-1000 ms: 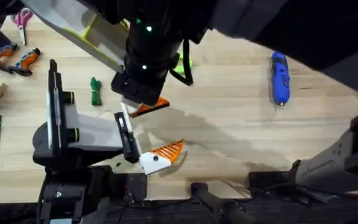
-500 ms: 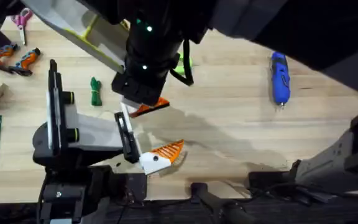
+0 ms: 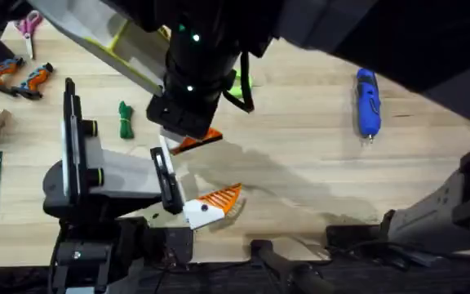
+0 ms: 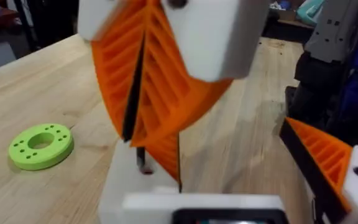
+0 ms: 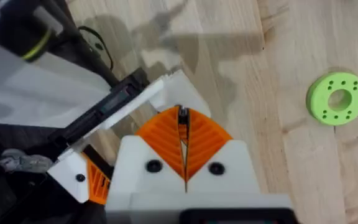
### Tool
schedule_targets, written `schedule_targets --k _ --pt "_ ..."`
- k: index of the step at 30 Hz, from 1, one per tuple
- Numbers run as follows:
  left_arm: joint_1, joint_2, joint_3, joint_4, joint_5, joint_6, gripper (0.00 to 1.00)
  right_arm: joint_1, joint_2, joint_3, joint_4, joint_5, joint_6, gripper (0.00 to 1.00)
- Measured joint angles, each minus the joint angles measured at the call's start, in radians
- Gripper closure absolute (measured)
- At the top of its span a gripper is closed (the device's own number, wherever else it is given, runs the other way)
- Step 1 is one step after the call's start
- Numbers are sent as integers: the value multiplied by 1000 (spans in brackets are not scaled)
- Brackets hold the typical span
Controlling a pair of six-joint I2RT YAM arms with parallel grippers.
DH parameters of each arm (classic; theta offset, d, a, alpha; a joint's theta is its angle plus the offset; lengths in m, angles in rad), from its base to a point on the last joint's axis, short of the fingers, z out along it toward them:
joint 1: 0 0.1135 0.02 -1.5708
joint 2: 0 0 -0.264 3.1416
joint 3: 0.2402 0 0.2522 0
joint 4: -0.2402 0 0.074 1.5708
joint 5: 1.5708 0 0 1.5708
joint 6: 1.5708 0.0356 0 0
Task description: Pick up the gripper from the table and insert it into the empty holder that is missing its gripper. Then pick up a screw, insert it into the mounting hole, and use the screwdriver to tighten it. Finally, clean up the table by picking up the vegetable and placing it into the bucket.
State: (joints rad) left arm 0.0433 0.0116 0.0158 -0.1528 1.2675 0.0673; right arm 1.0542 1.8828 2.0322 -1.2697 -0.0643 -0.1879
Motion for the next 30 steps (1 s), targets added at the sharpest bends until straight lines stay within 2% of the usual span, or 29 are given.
schedule_targets --k 30 --pt "0 0 0 0 0 0 15 0 0 0 -4 -12 0 995"
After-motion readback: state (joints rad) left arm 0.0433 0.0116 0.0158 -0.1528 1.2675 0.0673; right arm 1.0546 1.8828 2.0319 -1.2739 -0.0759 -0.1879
